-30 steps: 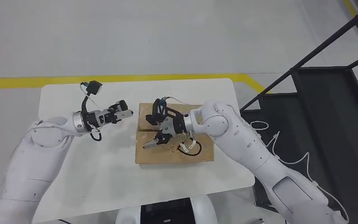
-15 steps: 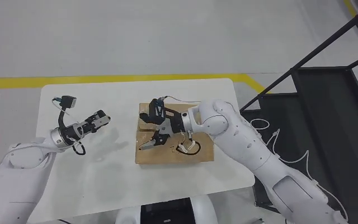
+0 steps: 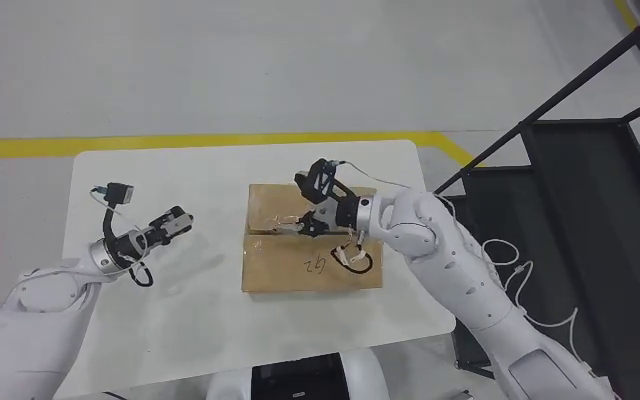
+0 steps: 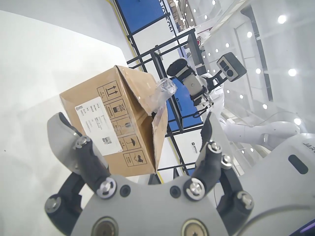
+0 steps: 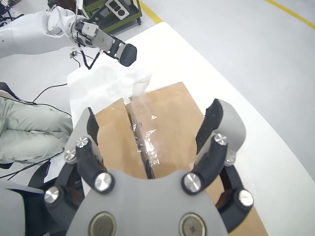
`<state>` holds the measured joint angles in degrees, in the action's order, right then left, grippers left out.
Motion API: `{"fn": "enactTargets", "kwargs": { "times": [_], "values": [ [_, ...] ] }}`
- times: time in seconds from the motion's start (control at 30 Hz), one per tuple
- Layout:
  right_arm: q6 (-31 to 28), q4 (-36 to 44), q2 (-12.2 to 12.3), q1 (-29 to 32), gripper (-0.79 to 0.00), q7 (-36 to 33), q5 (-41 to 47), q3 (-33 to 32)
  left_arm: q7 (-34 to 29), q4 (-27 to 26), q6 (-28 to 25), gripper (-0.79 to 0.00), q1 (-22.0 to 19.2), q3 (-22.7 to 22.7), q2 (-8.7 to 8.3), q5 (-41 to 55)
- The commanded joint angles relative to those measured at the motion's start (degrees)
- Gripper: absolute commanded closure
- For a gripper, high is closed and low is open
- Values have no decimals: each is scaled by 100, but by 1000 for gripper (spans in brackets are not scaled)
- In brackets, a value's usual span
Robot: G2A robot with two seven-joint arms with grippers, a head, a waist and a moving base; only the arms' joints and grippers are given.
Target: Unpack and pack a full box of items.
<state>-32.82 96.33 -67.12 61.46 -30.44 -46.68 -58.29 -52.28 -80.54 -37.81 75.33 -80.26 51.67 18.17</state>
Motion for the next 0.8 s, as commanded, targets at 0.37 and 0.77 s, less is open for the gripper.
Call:
{"fn": "enactTargets", "kwargs": {
  "times": [0.37, 0.77],
  "values": [
    [429, -370, -298, -585, -785, 319, -698, 1079, 5, -5, -3, -785, 2, -2, 0, 3],
    [805, -464, -420, -770, 0, 292, -1072, 1262, 5, -5, -3, -785, 2, -2, 0, 3]
  ]
}}
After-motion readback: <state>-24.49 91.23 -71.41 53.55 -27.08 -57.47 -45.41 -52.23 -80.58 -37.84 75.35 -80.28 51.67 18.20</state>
